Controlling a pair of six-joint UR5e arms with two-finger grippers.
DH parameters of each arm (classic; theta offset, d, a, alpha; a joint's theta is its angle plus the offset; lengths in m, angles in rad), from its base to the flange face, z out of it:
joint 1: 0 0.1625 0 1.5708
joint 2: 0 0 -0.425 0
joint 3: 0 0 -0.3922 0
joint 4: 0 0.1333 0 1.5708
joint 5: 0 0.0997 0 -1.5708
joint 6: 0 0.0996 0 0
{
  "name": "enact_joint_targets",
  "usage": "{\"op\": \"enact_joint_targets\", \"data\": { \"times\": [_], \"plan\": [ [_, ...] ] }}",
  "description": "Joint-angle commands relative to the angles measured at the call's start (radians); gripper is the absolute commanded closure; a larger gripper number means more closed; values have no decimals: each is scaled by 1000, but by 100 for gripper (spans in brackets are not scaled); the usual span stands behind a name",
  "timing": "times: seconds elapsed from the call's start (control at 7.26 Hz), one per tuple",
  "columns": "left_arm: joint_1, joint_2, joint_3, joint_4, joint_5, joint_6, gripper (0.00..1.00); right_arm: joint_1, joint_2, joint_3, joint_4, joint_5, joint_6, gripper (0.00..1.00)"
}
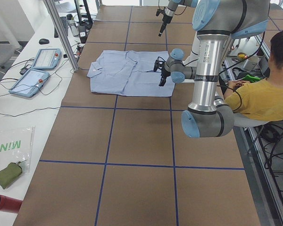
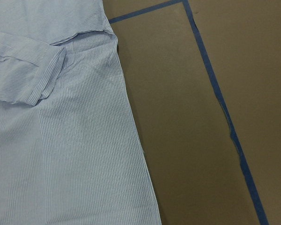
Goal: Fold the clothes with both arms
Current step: 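Grasp the hem corners nearest the robot with both grippers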
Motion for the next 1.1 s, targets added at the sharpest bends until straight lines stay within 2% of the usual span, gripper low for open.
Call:
{"op": "enact_joint_targets", "data": {
  "times": [0.0,0.41,0.83,0.96],
  "plan": [
    [57,73,2,4,14,-95,0,-10,-1,2,0,-9,5,0],
    [85,73,16,4,14,-160,25,-10,-1,0,0,-15,5,0],
    [87,68,24,4,14,-162,37,-10,-1,0,0,-15,5,0],
    [87,65,25,4,12,-160,49,-10,-1,0,0,-15,5,0]
  ]
}}
